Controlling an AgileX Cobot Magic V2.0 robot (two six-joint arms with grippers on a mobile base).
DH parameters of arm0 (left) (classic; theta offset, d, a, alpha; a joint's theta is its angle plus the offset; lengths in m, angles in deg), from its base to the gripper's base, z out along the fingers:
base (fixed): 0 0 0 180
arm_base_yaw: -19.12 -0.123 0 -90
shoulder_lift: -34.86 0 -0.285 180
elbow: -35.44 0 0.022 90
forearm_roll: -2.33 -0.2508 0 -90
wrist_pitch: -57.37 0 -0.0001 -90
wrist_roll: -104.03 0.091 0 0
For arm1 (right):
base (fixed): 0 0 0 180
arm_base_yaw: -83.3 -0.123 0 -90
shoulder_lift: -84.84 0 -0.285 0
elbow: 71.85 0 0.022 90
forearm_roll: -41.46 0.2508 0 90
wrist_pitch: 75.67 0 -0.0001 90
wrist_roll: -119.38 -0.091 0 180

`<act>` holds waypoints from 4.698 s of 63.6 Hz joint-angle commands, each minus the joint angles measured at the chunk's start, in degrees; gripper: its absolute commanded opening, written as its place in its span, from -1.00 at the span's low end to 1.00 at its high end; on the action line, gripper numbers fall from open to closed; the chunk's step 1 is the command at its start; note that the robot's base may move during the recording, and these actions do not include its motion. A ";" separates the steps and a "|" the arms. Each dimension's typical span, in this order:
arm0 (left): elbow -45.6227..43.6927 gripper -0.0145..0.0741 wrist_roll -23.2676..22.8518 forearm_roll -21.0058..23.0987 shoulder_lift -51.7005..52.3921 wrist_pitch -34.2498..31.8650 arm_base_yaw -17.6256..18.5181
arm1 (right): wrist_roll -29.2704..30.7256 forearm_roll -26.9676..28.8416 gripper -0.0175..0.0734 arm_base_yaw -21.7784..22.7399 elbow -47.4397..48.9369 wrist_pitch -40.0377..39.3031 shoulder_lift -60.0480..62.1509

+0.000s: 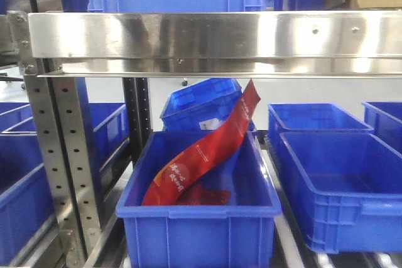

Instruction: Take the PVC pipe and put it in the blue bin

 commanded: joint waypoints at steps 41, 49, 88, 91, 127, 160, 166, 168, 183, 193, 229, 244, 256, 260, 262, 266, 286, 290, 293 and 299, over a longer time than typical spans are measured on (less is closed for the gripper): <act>-0.18 -0.92 0.05 0.21 0.31 -1.52 0.24 | 0.13 -0.80 -0.98 0.02 0.00 -1.49 0.30; -0.18 -0.92 0.05 0.21 0.31 -1.52 0.24 | 0.13 -0.80 -0.98 0.02 0.00 -1.49 0.30; -0.18 -0.92 0.05 0.21 0.31 -1.52 0.24 | 0.13 -0.80 -0.98 0.02 0.00 -1.49 0.30; -0.18 -0.92 0.05 0.21 0.31 -1.52 0.24 | 0.13 -0.80 -0.98 0.02 0.00 -1.49 0.30; -0.18 -0.92 0.05 0.21 0.31 -1.52 0.24 | 0.13 -0.80 -0.98 0.02 0.00 -1.49 0.30; -0.18 -0.92 0.05 0.46 0.31 -1.51 0.36 | 0.13 -0.80 -0.98 0.02 0.00 -1.64 0.30; -0.18 -0.92 0.05 0.46 0.31 -1.51 0.36 | 0.13 -0.80 -0.98 0.02 0.00 -1.91 0.30; -0.18 -0.92 0.05 0.46 0.31 -1.51 0.36 | 0.13 -0.80 -0.98 0.02 0.00 -1.91 0.30; -0.18 -0.92 0.05 0.71 0.04 -0.24 0.39 | 0.13 0.54 -0.98 0.02 0.00 -1.25 0.30; -1.91 -0.92 0.70 6.85 -1.54 0.17 0.39 | 0.78 3.30 -0.98 0.02 1.98 -0.89 -0.43; -25.64 -0.92 18.76 24.96 -24.30 14.10 3.44 | 18.77 13.93 -0.98 -4.82 23.24 4.62 -26.03; -34.42 -0.92 18.76 24.85 -35.52 15.66 12.97 | 18.77 14.93 -0.98 -12.83 32.48 6.98 -37.82; -43.14 -0.92 17.65 23.90 -45.95 19.70 19.77 | 18.77 17.97 -0.98 -17.38 39.71 11.15 -46.26; -46.03 -0.92 13.31 21.73 -49.08 19.83 20.34 | 18.77 18.26 -0.98 -17.83 41.63 11.82 -48.48; -47.27 -0.92 10.68 20.36 -51.05 19.83 20.34 | 18.77 18.64 -0.98 -17.95 42.39 11.95 -49.80; -50.30 -0.92 5.40 16.55 -54.20 20.22 20.34 | 18.77 19.47 -0.98 -17.95 43.86 12.35 -51.74; -64.97 -0.92 2.77 11.74 -68.97 20.00 20.34 | 18.77 20.51 -0.98 -17.95 49.57 8.63 -60.12; -65.88 -0.92 2.90 11.54 -70.70 18.42 20.34 | 18.77 20.51 -0.98 -17.95 49.87 7.88 -61.26; -65.92 -0.92 2.90 11.54 -71.85 17.80 20.34 | 18.77 20.51 -0.98 -17.95 49.87 7.73 -62.02; -65.92 -0.92 2.90 11.54 -73.27 18.20 20.34 | 18.77 20.51 -0.98 -17.83 49.87 7.59 -63.25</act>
